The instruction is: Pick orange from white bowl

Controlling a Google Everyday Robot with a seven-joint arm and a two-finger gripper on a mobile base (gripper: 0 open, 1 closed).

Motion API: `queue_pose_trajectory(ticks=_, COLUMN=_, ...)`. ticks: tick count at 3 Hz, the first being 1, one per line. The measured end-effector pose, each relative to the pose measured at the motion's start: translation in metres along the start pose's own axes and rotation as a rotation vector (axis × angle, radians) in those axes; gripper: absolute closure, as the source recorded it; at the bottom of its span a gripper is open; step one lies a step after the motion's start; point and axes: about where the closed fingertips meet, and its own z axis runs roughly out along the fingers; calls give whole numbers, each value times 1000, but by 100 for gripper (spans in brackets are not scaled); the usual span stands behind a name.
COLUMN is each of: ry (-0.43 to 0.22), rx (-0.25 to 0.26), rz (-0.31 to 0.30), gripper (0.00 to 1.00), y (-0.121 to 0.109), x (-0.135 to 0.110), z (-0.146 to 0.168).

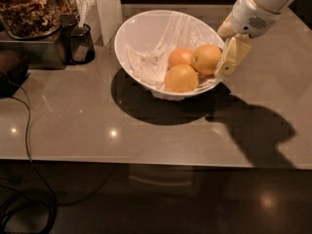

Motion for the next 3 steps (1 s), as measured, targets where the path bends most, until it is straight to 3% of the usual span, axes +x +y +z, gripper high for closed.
queue_pose_trajectory(ticks=2, ry=6, rx=-25, rz=5, gripper=21, y=-9, x=3, z=13)
queue_pose_trajectory(ticks=3, ry=12, rx=-42, rz=44, gripper=23, y=-11, x=17, z=22)
